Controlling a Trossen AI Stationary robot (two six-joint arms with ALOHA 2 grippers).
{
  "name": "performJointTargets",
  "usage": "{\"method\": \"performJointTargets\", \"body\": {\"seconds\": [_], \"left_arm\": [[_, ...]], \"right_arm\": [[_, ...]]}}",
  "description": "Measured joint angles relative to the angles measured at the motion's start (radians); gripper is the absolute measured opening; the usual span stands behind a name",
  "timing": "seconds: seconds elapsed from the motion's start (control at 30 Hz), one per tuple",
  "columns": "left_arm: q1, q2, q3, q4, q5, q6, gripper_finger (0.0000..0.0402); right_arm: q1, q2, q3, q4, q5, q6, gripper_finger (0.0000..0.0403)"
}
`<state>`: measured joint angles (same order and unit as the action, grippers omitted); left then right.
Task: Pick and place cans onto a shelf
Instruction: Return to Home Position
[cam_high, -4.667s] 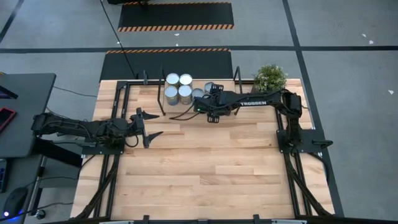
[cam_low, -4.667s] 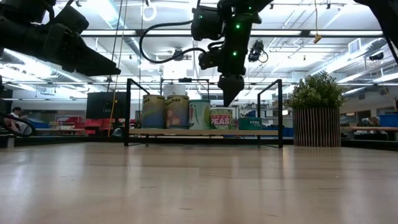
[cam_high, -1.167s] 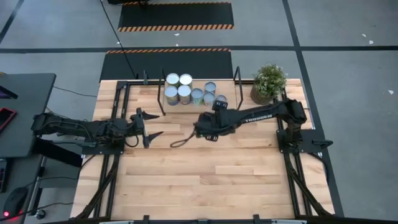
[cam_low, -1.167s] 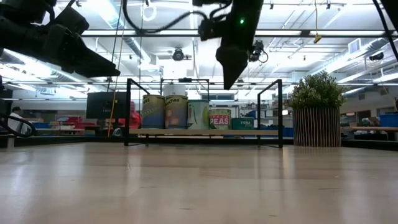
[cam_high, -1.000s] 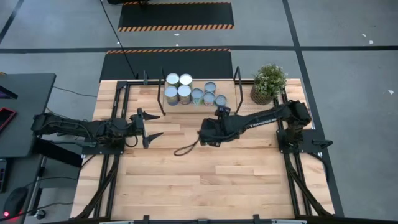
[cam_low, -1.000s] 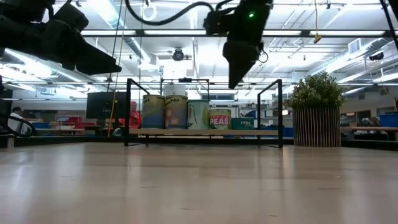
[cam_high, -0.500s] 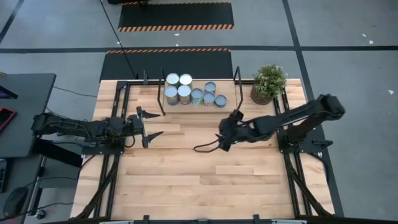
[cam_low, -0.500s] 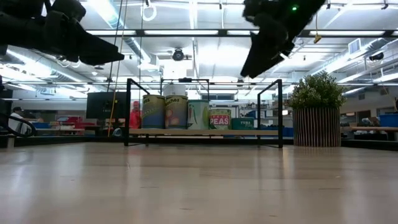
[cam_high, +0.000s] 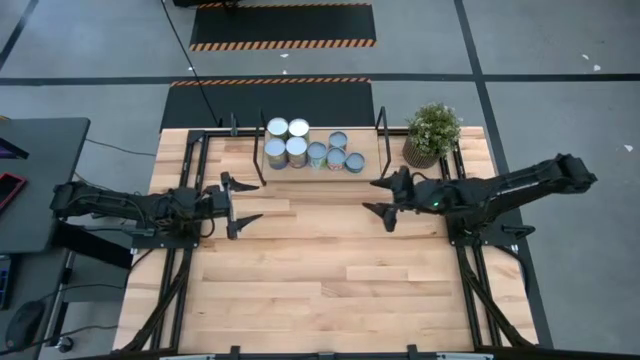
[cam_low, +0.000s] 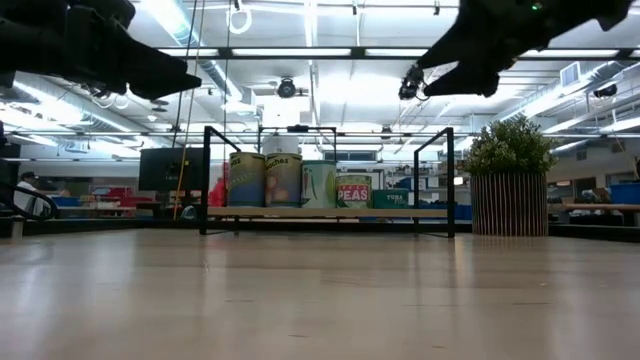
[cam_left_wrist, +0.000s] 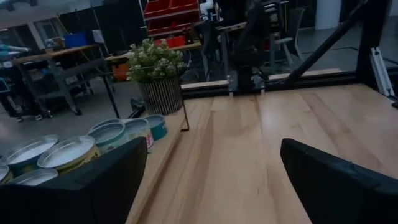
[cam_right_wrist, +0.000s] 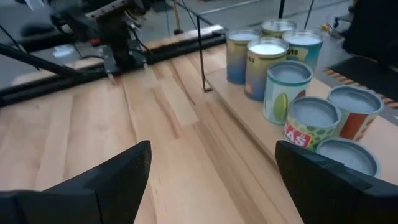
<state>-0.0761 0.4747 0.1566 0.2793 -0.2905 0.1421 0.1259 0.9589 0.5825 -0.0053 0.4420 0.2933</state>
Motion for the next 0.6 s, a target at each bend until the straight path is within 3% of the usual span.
{"method": "performJointTargets", "body": {"seconds": [0.17, 0.47, 0.6], "left_arm": [[0.000, 0.000, 0.000, 0.008, 0.041, -0.002, 0.0375], [0.000, 0.002, 0.000, 0.036, 0.233, -0.057, 0.0375], [0.000, 0.002, 0.000, 0.044, 0.244, -0.088, 0.0375]], "right_arm": [[-0.015, -0.116, -0.086, 0.067, -0.045, -0.047, 0.0349], [-0.015, -0.311, -0.203, 0.140, -0.053, -0.110, 0.0349], [-0.016, -0.397, -0.253, 0.172, -0.063, -0.149, 0.0349]]}}
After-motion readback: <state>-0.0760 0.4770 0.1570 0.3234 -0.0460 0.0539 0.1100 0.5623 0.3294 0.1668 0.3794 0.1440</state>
